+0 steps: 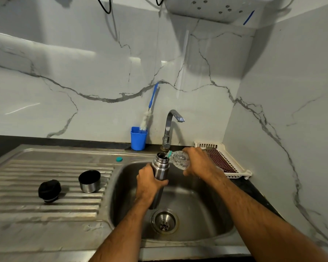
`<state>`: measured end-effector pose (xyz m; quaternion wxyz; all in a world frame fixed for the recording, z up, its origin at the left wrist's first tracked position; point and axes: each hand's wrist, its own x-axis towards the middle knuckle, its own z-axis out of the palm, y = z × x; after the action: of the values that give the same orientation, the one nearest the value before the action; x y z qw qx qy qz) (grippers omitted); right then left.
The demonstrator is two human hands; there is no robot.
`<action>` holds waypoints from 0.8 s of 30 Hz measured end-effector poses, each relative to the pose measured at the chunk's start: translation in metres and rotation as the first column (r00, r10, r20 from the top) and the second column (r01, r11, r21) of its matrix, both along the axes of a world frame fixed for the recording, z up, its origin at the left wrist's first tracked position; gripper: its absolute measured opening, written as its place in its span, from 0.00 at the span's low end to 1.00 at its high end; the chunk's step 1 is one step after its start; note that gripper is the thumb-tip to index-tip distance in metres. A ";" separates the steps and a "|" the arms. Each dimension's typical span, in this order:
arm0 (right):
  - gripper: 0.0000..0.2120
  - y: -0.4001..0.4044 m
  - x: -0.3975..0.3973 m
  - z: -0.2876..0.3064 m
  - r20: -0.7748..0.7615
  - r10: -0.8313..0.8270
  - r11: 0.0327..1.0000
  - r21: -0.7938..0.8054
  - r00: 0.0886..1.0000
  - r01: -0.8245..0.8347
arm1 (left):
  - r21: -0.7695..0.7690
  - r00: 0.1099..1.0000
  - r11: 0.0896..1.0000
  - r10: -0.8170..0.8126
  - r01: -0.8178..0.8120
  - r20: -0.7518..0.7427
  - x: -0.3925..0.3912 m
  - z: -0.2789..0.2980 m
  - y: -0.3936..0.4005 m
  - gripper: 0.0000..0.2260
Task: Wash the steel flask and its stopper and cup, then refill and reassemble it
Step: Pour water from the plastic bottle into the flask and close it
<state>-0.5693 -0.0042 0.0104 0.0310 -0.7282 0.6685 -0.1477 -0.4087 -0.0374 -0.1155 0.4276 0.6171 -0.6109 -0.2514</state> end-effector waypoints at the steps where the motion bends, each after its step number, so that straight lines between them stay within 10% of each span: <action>1: 0.39 0.000 0.000 0.000 -0.003 0.002 1.000 -0.001 1.000 -0.002 | 0.001 1.000 1.000 -0.004 0.004 0.002 0.000 0.000 0.000 0.29; 24: 0.39 -0.001 0.003 0.003 -0.070 0.001 1.000 0.007 0.998 0.000 | -0.007 1.000 1.000 -0.003 0.003 -0.013 0.000 0.001 0.002 0.29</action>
<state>-0.5665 -0.0053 0.0131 0.0101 -0.7331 0.6695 -0.1196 -0.4083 -0.0352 -0.1146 0.4334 0.6131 -0.6097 -0.2541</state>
